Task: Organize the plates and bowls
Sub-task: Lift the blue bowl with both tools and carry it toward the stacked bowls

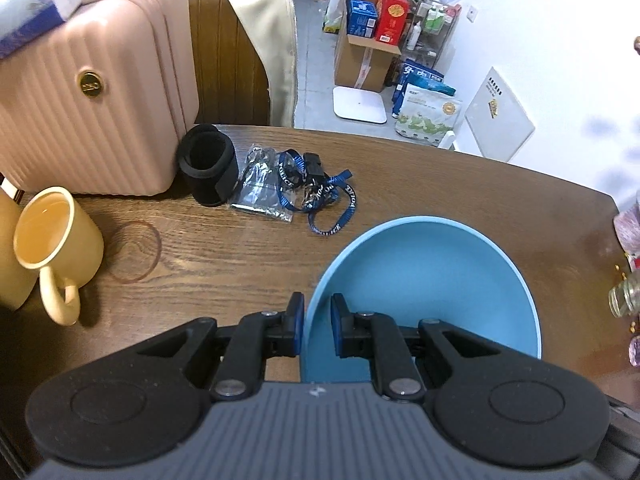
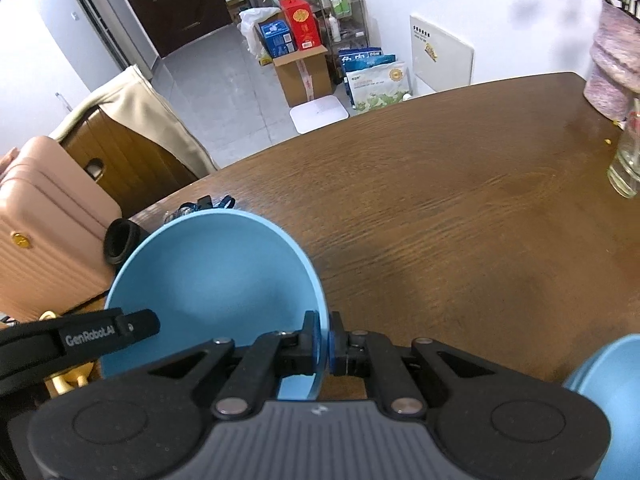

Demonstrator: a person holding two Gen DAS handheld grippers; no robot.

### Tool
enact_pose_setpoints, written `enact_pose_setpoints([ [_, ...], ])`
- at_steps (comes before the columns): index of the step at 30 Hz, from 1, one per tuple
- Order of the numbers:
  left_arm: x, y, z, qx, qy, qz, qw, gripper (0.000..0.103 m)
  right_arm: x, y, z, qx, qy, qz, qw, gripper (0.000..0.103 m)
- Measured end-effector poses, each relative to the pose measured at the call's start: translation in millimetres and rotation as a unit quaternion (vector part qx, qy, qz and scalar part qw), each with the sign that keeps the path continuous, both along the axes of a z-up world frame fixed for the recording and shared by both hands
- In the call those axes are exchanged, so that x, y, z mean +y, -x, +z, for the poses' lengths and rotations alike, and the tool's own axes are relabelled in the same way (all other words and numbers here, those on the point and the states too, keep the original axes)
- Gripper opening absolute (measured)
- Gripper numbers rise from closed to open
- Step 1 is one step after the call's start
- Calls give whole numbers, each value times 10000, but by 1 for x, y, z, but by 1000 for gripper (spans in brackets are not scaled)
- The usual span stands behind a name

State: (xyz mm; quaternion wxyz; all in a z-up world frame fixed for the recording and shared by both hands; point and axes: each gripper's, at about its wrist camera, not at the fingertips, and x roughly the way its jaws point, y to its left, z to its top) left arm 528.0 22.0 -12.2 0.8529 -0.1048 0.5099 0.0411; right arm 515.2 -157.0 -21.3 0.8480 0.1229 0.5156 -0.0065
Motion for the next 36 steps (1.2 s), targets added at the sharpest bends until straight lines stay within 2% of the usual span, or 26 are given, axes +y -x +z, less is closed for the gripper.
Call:
enact_pose_setpoints([
  [15,-5,53,27,-223,-79,-394,9989,15,-2,60,26,-223,32,-370,9991,5],
  [36,-27,107,48,-539,-89,-888,9945,15,-13,131,48,-478,166,-780,9957,6],
])
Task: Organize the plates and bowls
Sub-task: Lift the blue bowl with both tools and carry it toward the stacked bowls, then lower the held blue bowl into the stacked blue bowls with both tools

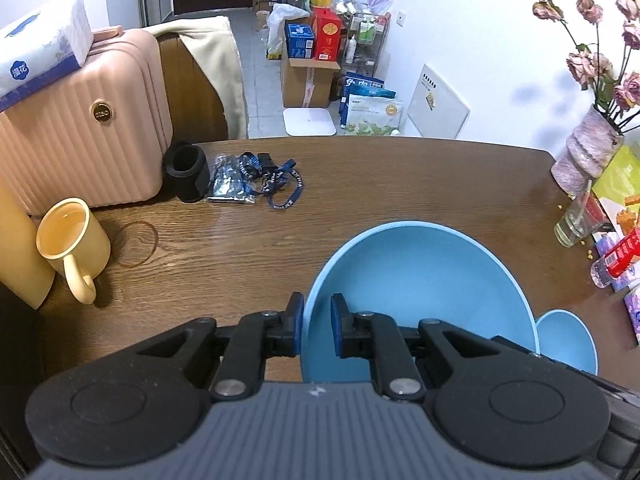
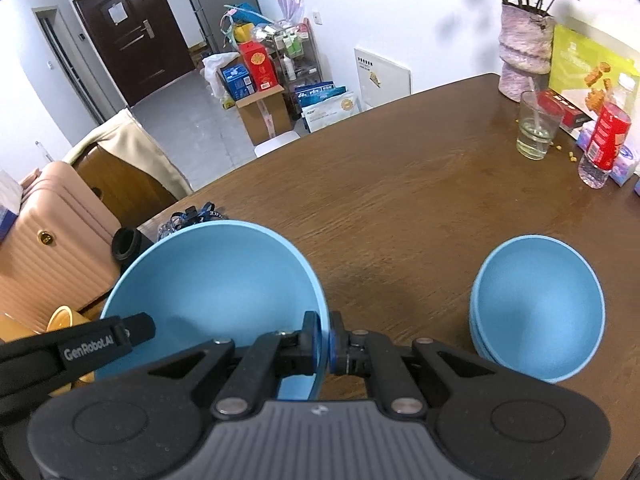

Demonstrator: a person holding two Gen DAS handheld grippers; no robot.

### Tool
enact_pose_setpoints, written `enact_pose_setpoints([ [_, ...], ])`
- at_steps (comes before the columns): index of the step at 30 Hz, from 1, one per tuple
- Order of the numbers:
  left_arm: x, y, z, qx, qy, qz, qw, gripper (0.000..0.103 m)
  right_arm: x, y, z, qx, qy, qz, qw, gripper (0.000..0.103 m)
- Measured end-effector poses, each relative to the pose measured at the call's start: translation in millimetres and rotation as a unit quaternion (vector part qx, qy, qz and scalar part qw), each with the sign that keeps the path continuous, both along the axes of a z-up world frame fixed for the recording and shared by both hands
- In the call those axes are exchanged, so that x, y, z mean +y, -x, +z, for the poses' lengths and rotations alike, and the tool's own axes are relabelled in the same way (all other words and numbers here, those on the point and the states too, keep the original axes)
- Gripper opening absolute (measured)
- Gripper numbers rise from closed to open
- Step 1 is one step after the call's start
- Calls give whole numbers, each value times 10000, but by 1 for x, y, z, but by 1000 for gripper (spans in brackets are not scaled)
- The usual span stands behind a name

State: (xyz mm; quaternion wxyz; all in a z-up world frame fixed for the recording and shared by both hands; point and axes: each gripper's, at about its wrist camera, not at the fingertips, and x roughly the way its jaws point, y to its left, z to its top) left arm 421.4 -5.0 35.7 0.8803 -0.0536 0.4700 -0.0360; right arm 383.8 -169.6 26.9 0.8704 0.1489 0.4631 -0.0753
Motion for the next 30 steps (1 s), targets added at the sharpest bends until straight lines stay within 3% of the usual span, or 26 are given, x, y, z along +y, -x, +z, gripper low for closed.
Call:
enact_pose_setpoints([
  [30,-122,31,-3,-20,66,-467,9989,15,-112,42,3,-33,149,-352,9993,6],
])
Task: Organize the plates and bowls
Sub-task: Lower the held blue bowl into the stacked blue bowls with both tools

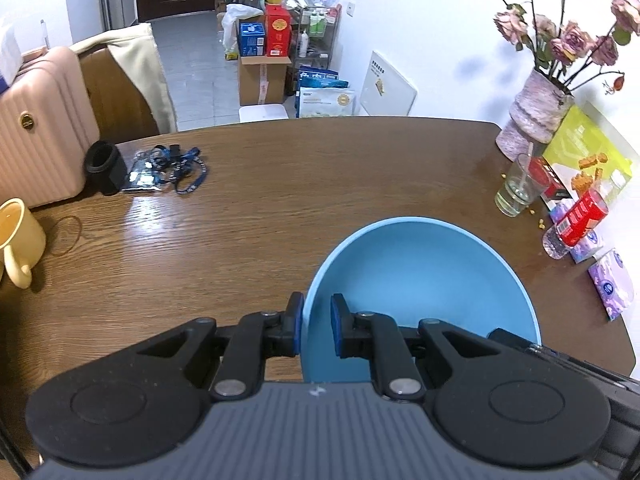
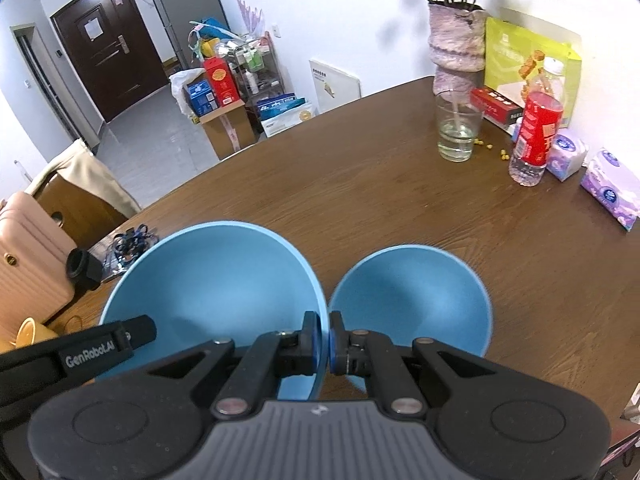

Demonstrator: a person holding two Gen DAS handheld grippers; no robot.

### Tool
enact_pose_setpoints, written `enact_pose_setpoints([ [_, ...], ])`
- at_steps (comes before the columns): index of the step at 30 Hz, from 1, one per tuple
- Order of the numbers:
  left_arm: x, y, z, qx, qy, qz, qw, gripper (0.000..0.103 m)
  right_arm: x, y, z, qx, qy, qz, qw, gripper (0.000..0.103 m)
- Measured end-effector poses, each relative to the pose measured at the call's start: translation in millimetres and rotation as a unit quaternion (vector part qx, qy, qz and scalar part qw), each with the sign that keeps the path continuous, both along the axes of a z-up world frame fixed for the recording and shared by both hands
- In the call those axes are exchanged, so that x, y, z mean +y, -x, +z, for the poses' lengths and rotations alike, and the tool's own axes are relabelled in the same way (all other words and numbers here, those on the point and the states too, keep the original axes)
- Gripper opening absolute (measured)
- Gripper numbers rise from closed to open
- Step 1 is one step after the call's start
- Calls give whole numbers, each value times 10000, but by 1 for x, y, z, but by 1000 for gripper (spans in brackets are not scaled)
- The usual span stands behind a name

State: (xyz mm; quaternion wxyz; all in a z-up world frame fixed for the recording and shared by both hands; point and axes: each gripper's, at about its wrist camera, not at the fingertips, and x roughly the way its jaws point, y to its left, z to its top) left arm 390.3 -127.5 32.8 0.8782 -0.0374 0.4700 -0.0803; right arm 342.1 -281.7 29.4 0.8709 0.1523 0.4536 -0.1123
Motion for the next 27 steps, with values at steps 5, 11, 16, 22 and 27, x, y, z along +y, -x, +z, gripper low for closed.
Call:
enact_pose_setpoints([
  [5,-23,0,-2,7,5,-63,10000,15,-23,1,-1,5,10,-61,10000,6],
  [11,-51,-1,-9,59,19,-137,9999,15,-52,1,-6,43,30,-138,9999,6],
  [16,-71,-3,-17,116,50,-182,9998,15,-73,1,-12,95,46,-182,9998,6],
  [22,-93,-6,-30,187,61,-230,9995,15,-96,-1,-22,149,83,-227,9996,6],
  [27,-109,-8,-41,231,49,-246,9994,15,-112,-2,-32,158,151,-223,9995,6],
])
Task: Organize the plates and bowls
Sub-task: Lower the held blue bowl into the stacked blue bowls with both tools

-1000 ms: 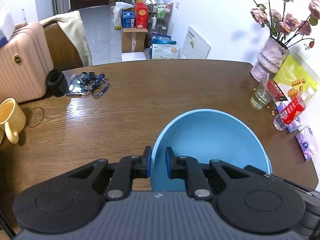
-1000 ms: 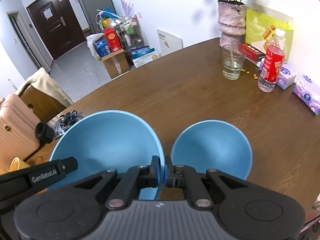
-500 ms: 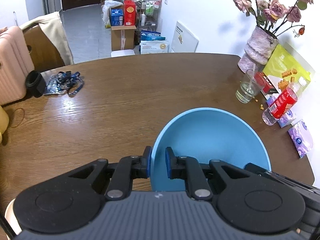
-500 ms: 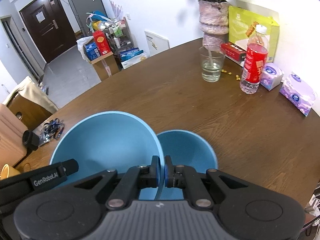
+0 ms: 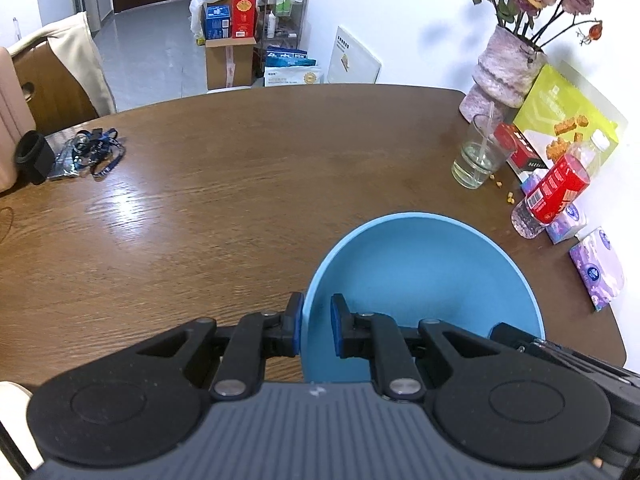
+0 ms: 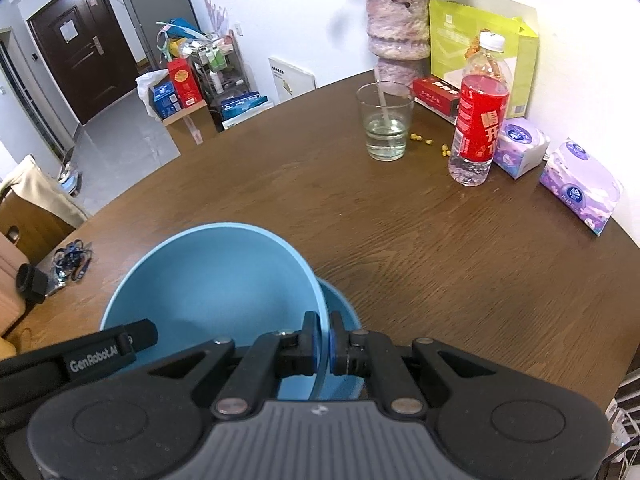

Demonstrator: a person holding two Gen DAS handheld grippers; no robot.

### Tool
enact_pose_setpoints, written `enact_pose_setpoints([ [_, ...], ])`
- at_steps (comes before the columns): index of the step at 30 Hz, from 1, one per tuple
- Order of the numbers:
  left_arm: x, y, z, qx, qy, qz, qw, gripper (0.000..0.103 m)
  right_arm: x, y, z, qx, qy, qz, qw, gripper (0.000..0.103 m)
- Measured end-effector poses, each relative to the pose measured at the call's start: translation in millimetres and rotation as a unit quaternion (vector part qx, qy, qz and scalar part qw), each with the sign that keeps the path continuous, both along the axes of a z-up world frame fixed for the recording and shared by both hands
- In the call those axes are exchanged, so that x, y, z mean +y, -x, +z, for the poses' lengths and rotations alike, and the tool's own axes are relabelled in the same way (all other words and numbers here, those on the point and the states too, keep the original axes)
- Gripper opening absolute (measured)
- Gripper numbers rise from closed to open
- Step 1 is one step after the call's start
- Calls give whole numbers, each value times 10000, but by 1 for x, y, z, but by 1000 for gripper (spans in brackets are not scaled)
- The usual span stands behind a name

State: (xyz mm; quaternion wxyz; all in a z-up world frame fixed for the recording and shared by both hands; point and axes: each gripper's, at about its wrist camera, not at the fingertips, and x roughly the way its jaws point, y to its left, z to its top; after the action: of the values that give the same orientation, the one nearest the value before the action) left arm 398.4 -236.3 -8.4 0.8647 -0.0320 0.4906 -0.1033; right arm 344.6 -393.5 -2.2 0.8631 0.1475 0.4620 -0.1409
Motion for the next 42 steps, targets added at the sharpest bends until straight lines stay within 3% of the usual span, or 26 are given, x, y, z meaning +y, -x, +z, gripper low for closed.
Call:
enact_pose_setpoints([
  [23,-24,-10,-42,25,-311,51,9995,15,-10,-18,-43,179,413,543,9975,7],
  [42,-27,-1,-53,20,-553,-63,9984,15,1,-14,-48,129,835,843,9929,11],
])
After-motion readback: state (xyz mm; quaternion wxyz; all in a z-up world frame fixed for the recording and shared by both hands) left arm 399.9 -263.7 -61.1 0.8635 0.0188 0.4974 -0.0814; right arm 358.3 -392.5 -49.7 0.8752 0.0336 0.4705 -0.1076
